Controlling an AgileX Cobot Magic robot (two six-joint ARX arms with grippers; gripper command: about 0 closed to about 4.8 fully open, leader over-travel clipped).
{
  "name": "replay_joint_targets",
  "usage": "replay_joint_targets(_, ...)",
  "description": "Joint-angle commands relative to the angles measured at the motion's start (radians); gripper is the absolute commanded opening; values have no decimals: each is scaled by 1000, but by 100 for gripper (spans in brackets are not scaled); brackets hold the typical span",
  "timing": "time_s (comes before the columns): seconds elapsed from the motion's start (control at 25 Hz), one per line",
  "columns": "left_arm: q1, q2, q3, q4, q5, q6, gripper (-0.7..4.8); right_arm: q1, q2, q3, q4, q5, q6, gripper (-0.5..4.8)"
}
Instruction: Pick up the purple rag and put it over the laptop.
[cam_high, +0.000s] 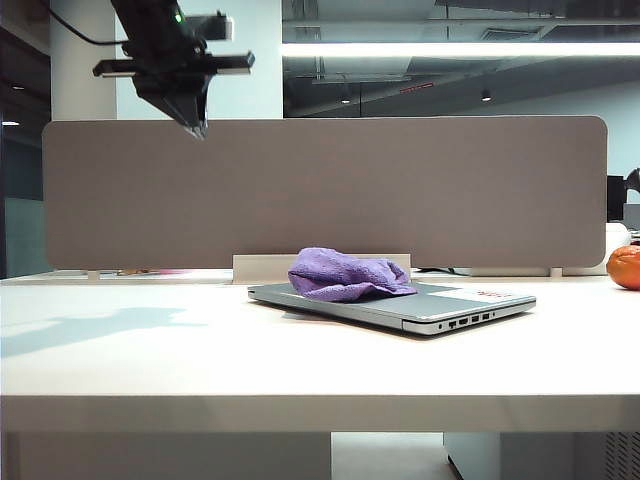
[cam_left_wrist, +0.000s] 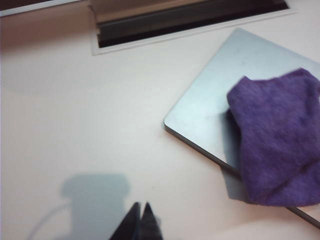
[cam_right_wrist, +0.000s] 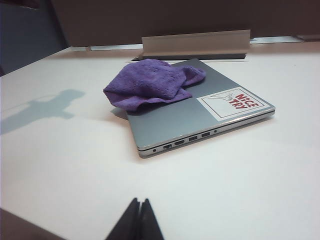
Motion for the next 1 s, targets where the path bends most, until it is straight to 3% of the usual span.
replay_joint_targets(0.04, 1, -114, -148, 91, 26, 3, -6, 0, -2, -4, 10, 77, -3, 22)
replay_joint_targets(0.32, 1, -432, -501, 190, 26, -8, -6, 0, -2, -4, 10, 288, -6, 22)
replay_joint_targets(0.8, 1, -913, -863, 189, 24, -37, -6, 1, -2, -4, 10, 290, -6, 22)
replay_joint_targets(1.0, 1, -1108, -988, 176, 23, -117, -6, 0, -2, -4, 10, 290, -6, 22)
